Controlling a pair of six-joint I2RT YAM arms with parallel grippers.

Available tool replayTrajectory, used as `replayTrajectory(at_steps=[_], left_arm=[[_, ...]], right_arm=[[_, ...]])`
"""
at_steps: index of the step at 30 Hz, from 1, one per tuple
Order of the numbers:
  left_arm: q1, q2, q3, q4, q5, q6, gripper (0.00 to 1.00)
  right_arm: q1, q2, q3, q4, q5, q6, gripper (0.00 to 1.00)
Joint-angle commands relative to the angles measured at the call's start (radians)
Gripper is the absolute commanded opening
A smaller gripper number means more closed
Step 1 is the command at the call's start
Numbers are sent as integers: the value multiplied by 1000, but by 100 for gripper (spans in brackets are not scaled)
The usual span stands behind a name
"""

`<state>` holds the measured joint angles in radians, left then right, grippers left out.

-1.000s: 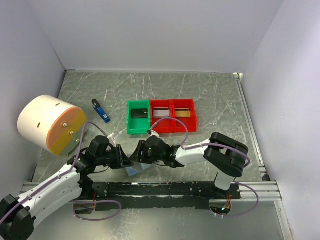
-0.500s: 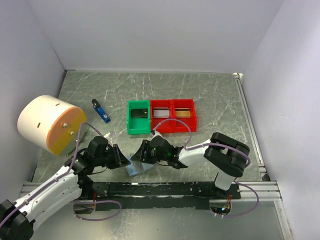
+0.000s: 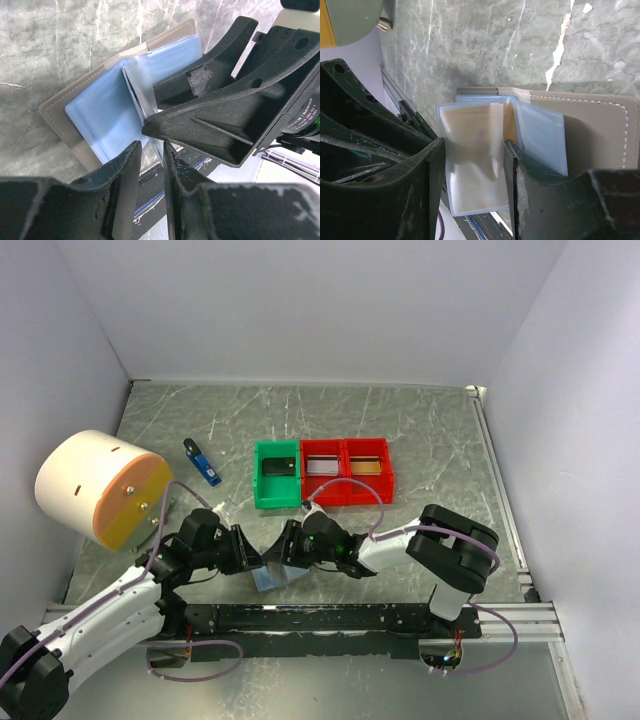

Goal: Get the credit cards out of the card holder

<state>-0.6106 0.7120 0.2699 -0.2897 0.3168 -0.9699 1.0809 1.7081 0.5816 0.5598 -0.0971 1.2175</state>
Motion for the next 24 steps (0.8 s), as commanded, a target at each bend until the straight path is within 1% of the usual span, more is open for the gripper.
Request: replayTrajectory(at_steps=[1,6,13,16,19,21,24], left_arm=[[-5,16,-18,61,30,-10,34],[-11,38,-21,60,15,-5,28],[-19,56,-24,76,6,1,28],[-24,60,-24,97,13,-7,30],[-31,54,-25,107,19,-19,35],[-34,43,-26,99,24,-30,38],[-45,7,-31,45,17,-61,41]], right_arm=[[-4,53,-65,-173,15,-18,47],[-5,54,-68,-160,7,-16,47],[-18,63,-102,-78,-24,7,48],[-18,66,-104,-80,-24,8,49],[-18,69,-105,-79,-22,11,49],[-19,71,-104,-79,-23,14,50],[-21,75,-102,-74,-24,19,49]])
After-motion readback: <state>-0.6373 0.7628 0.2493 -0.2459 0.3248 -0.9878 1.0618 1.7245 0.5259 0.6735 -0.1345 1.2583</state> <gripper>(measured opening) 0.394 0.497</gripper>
